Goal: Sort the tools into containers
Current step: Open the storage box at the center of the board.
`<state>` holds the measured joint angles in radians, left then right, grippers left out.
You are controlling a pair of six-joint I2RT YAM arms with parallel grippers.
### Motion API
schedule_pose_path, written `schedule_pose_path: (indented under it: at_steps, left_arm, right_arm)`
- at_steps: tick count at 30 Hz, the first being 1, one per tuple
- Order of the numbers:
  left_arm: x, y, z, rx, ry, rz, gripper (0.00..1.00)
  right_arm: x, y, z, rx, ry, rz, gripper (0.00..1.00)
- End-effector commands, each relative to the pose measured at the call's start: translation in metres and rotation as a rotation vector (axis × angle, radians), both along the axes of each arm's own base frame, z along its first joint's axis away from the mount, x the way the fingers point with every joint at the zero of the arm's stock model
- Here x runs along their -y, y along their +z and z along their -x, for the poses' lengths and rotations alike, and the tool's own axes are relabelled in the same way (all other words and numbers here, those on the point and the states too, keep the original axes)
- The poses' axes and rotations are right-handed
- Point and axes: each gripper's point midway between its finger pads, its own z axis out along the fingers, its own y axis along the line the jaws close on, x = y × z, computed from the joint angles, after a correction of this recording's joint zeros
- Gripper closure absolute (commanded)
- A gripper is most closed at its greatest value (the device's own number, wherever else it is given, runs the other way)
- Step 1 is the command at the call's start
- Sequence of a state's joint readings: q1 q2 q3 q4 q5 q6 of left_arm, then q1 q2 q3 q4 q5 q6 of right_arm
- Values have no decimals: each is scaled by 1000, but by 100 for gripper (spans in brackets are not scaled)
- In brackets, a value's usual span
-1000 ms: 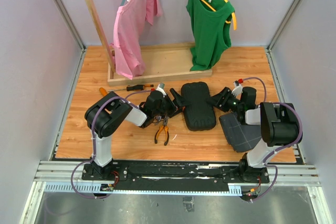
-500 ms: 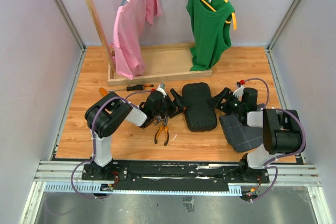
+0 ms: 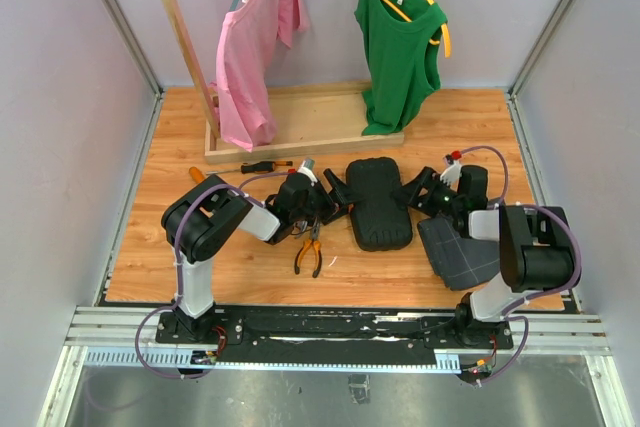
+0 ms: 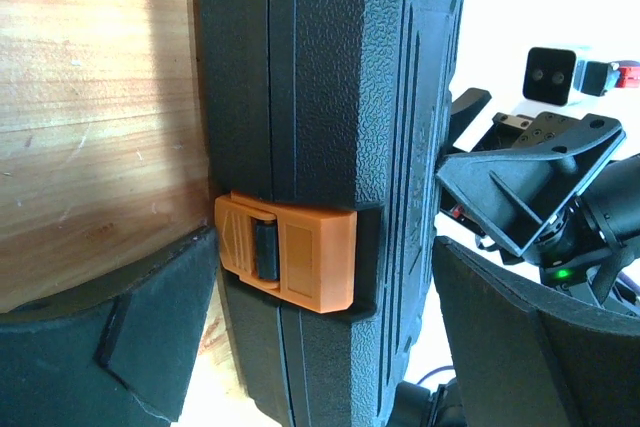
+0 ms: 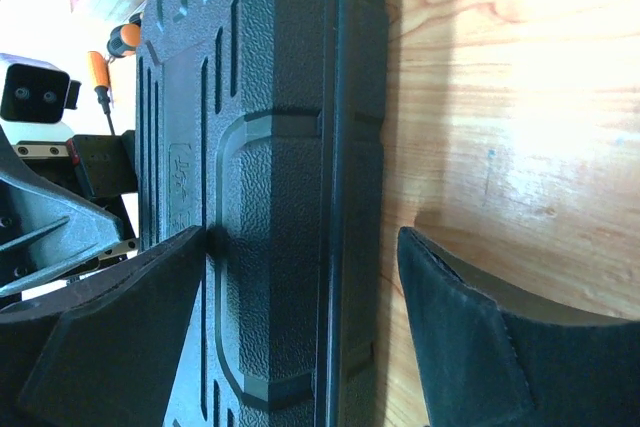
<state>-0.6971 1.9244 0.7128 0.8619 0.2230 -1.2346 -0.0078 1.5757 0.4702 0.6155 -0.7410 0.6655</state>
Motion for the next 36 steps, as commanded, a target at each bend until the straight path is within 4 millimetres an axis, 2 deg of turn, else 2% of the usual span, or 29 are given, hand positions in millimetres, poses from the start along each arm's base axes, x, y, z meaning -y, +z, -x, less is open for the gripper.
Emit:
schedule_pose_path:
  at_steps: [1,5,9,17,24,30,33,36]
  left_arm:
    - [9,20,-5,61,-17,46,10]
    - [9,20,-5,60,-18,46,10]
    - [10,22,-5,65,-20,49,10]
    - [9,24,-6,72,-19,43,10]
    - [9,26,-7,77,-16,42,9]
    - [13,28,-9,76,-25,52,9]
    - [17,29,-10,75,-32,61,11]
    - [18,31,-10,79,-37,67,18]
  right_arm:
    - [-17,-3,6,-3,91,5,23]
    - [-21,-8,7,-27,104,21,28]
    - [-14,-23,9,-93,61,54,37]
    - [1,-47,14,-186,-21,40,48]
    - [16,-62,19,-242,-77,-1,51]
    - [16,-65,20,-249,-77,-27,51]
    - [15,-65,20,-247,-75,-27,51]
    - [16,-65,20,-245,-75,-22,51]
